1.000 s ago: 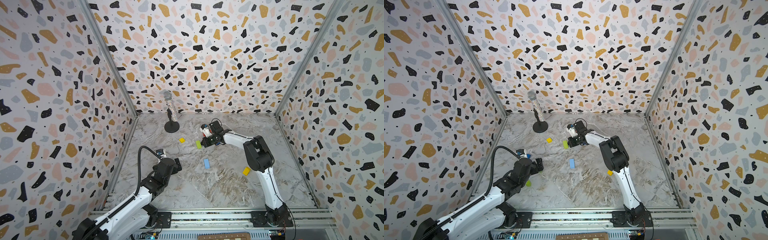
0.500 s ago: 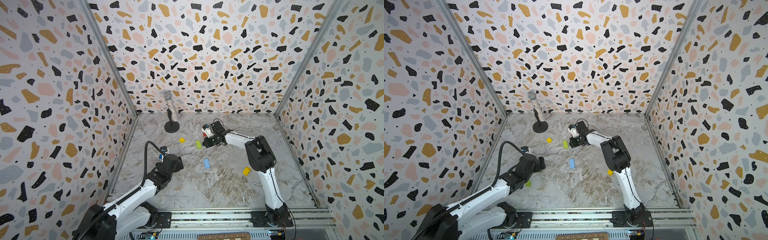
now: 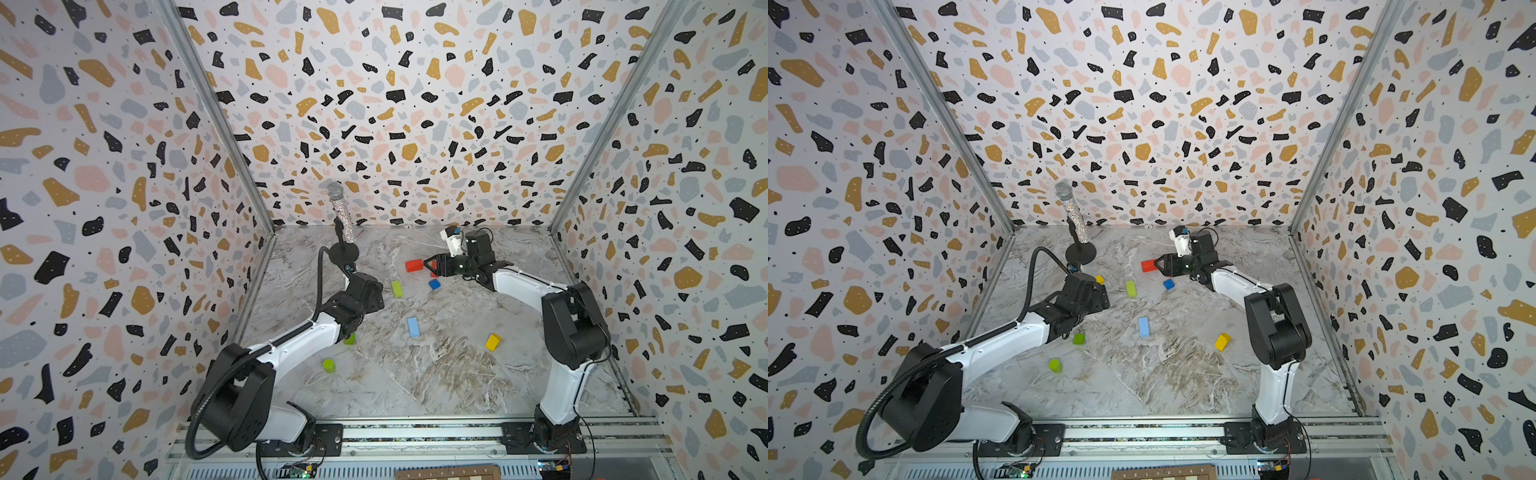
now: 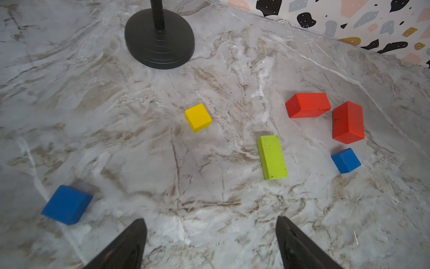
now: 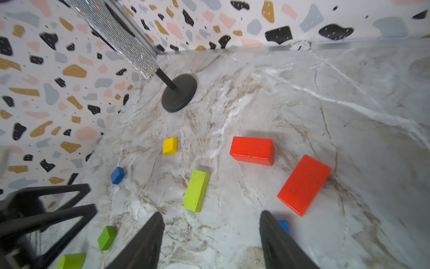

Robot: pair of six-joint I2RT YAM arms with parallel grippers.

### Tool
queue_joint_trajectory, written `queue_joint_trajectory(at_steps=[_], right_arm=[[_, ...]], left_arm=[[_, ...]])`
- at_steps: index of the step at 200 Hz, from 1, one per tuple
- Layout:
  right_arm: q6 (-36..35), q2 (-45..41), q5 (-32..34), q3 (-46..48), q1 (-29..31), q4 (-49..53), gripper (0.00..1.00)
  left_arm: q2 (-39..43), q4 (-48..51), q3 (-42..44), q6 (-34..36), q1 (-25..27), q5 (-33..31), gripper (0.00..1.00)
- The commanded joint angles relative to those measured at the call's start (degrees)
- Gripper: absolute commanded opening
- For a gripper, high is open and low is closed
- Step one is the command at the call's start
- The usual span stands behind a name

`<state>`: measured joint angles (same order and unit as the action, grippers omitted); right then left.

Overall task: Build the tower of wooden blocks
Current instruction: 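Move the left gripper over the lime green brick while the right gripper draws back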

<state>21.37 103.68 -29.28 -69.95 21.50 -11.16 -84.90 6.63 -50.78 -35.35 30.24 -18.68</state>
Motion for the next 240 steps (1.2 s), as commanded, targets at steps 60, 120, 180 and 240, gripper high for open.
queue_joint_trajectory(at_steps=[60, 120, 180, 240], right_arm=[[10.24, -16.75, 2.08, 21.31, -1.19, -10.23, 0.88], [14.75, -27.89, 9.09, 35.94, -2.07, -17.30, 0.92], [15.89, -35.86, 14.12, 42.00, -3.06, -18.78, 0.91], [16.49, -35.92, 12.19, 42.96, -3.22, -21.33, 0.82]], left_arm=[[-15.56, 8.57, -19.34, 2.99, 0.18, 4.36, 0.81], [-26.54, 14.55, -30.29, 1.25, 0.17, 4.50, 0.78], [-32.77, 15.78, -36.77, -0.22, 0.37, 6.13, 0.72], [-36.93, 16.85, -40.12, -1.01, 0.44, 6.85, 0.69]])
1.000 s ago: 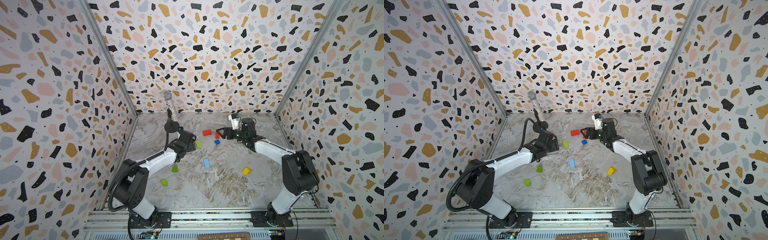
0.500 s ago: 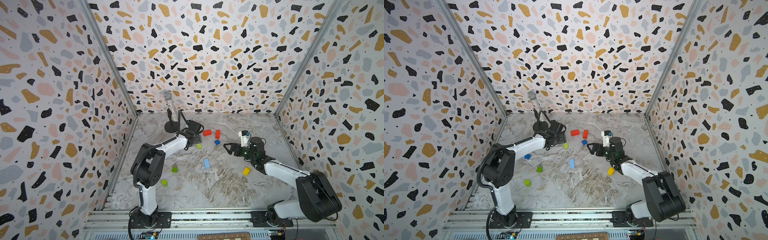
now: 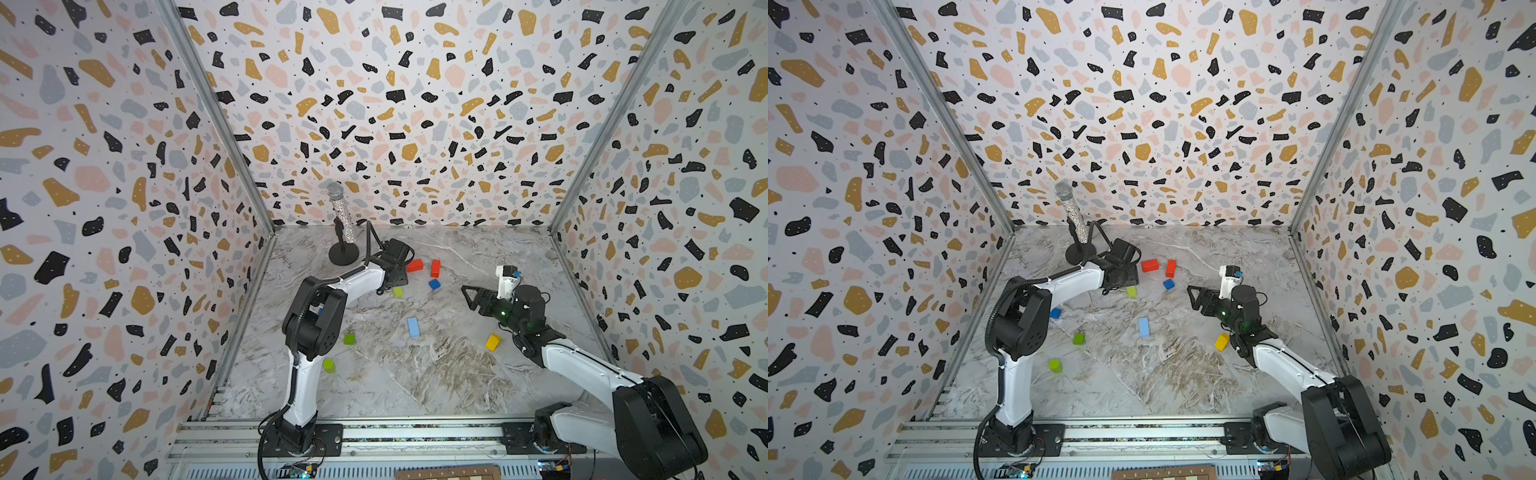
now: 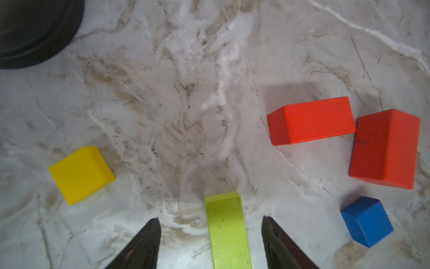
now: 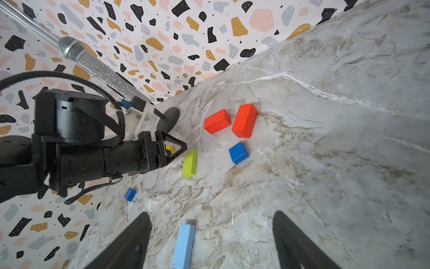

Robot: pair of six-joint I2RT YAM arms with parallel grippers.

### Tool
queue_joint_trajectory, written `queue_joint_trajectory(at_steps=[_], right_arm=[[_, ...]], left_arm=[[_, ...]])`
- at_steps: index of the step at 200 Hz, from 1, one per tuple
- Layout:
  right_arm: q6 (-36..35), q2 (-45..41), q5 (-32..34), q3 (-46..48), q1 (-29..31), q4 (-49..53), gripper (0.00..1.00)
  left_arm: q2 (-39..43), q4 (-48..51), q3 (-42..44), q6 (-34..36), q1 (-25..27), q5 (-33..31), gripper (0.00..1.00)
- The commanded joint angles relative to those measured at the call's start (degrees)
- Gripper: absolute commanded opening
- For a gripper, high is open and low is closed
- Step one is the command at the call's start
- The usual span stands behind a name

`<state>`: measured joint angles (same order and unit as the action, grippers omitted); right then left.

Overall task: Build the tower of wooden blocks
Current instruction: 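Move the left gripper over the lime green brick while the right gripper draws back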

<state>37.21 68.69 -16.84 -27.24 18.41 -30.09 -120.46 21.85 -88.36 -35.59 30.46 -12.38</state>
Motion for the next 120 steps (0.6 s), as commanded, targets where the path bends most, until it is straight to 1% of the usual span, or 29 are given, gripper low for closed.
queue_joint_trajectory(at_steps=[1, 22, 57, 83, 120], right_arm=[[0.66, -0.88, -0.32, 0.26, -0.18, -2.46, 0.82], [0.76, -0.37, -1.98, 0.36, -0.19, -4.03, 0.80], [1.52, 0.24, -2.60, 1.10, -0.21, -5.88, 0.80], [1.72, 0.48, -4.25, 1.32, -0.24, -7.27, 0.82], [1.81, 0.18, -4.34, 1.38, -0.20, -7.36, 0.86]], left_arm=[[-1.36, 1.67, -2.58, -0.78, 0.22, 0.54, 0.69], [-2.73, 2.46, -4.08, -0.79, 0.39, 0.61, 0.69], [-4.64, 4.74, -5.85, -0.69, 0.57, -1.21, 0.67], [-5.04, 5.11, -5.78, -0.44, 0.57, -1.46, 0.65], [-5.39, 5.28, -6.30, -0.36, 0.69, -1.07, 0.60]])
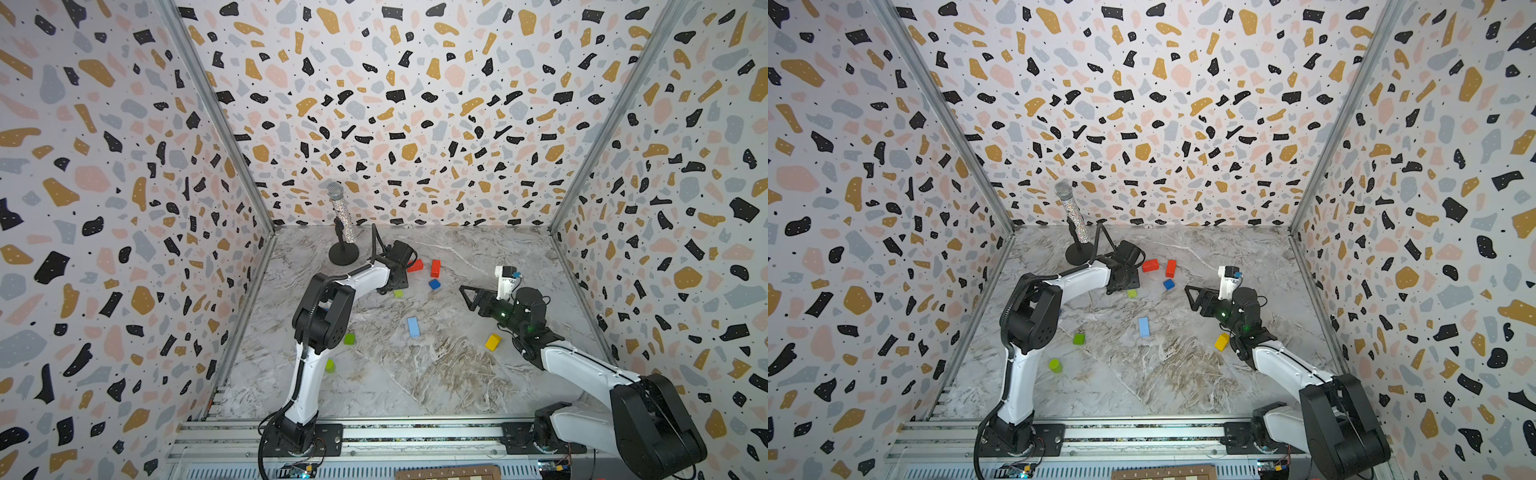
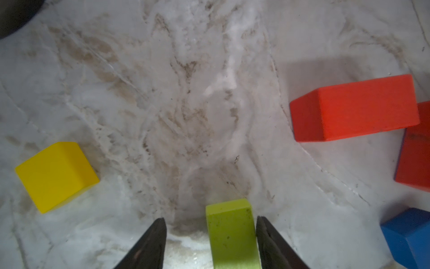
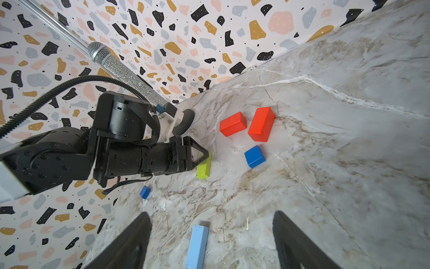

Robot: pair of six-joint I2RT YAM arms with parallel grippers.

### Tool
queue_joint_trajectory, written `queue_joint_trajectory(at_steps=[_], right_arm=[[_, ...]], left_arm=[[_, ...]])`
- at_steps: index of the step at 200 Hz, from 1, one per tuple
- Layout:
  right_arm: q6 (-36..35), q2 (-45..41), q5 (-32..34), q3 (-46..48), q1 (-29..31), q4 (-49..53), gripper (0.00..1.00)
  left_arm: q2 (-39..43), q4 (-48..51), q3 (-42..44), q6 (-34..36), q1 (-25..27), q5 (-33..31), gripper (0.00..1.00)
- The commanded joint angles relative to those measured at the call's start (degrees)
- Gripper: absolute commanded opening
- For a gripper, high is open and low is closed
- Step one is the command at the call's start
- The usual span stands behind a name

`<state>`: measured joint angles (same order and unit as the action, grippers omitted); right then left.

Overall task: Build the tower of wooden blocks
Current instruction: 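Move the left gripper over the lime green brick while the right gripper draws back, then lower the left gripper and close it on the lime green brick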

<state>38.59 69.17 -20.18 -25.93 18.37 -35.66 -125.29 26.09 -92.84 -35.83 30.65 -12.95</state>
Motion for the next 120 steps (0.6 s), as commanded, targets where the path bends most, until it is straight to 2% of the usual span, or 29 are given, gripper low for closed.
queue_joint_trajectory(at_steps=[1, 36, 120], right_arm=[[0.43, -0.33, -1.00, 0.08, -0.17, -1.78, 0.86], [0.44, -0.44, -1.10, 0.13, -0.27, -1.69, 0.88], [0.87, -0.30, -1.47, 0.44, -0.26, -2.36, 0.88]], left_arm=[[-0.61, 1.01, -1.82, -0.12, 0.48, -0.50, 0.60], [-0.94, 1.04, -1.88, -0.16, 0.46, -0.41, 0.57], [-0.04, 0.30, 0.07, -0.13, 0.73, -0.03, 0.40]])
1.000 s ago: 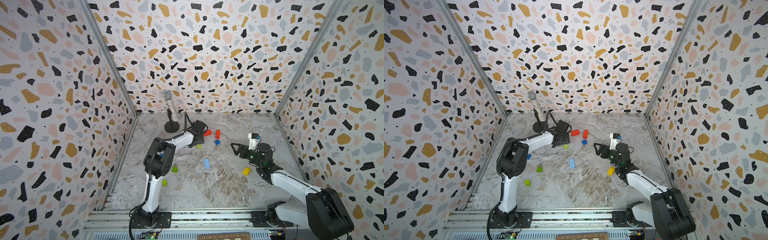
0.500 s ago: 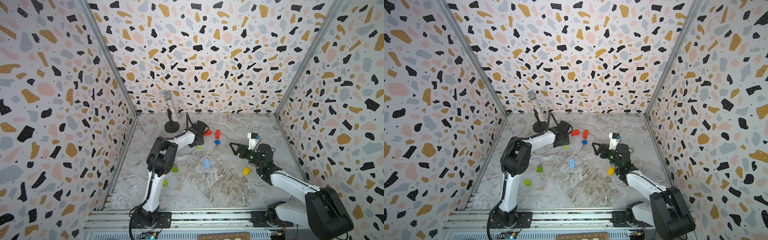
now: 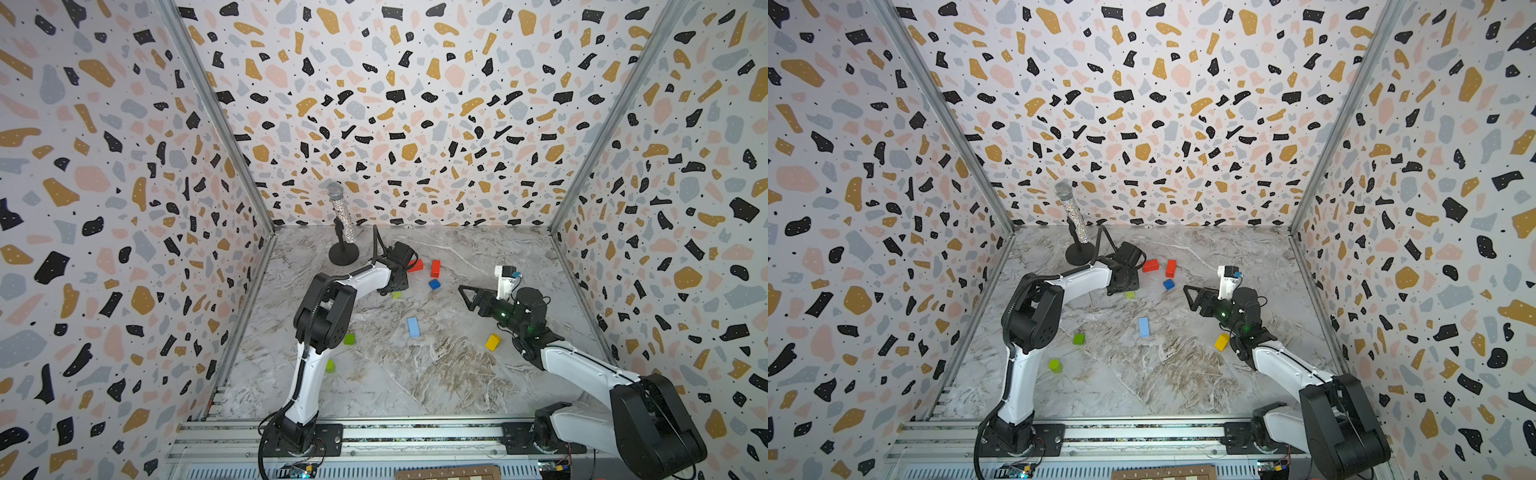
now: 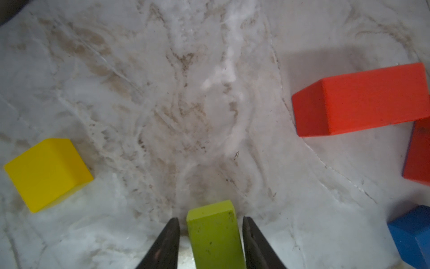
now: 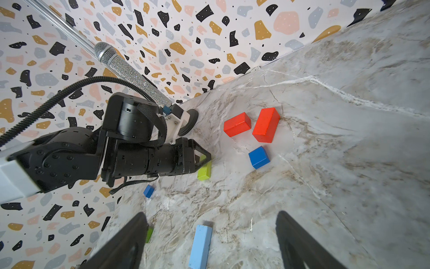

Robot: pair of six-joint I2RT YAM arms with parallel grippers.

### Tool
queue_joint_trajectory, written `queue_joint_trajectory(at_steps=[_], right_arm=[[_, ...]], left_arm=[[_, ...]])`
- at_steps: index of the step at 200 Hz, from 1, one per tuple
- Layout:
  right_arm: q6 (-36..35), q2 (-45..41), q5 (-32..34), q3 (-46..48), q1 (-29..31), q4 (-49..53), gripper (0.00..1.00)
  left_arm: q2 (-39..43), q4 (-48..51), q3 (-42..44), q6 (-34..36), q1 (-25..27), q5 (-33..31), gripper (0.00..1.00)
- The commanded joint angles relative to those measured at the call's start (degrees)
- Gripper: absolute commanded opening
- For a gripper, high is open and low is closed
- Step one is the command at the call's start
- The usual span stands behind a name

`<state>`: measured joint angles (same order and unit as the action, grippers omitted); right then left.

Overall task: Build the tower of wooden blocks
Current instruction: 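Lower the left gripper and close it on the lime green brick, then carry the lime brick toward the robot and set it beside the light blue brick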

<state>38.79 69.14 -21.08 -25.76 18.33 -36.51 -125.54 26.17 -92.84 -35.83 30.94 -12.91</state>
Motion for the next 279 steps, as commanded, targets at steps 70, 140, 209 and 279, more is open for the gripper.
queue_joint_trajectory(at_steps=[70, 140, 209, 279], right_arm=[[0.94, -0.25, -1.08, 0.34, -0.28, -1.97, 0.86], [2.68, 0.78, -2.06, 1.44, -1.72, -3.93, 0.86], [5.01, 0.17, -2.67, 4.09, -4.77, -7.64, 0.86], [5.80, -2.80, -0.91, 6.10, -7.98, -7.52, 0.86]], left_arm=[[1.65, 0.32, 1.61, 0.59, 0.44, 0.03, 0.31], [5.40, 2.66, 1.83, 0.69, 1.03, -1.07, 0.30], [11.94, 3.23, 3.77, -2.94, 4.78, -0.43, 0.30], [12.70, 3.27, 2.99, -9.86, 12.84, -3.26, 0.30]])
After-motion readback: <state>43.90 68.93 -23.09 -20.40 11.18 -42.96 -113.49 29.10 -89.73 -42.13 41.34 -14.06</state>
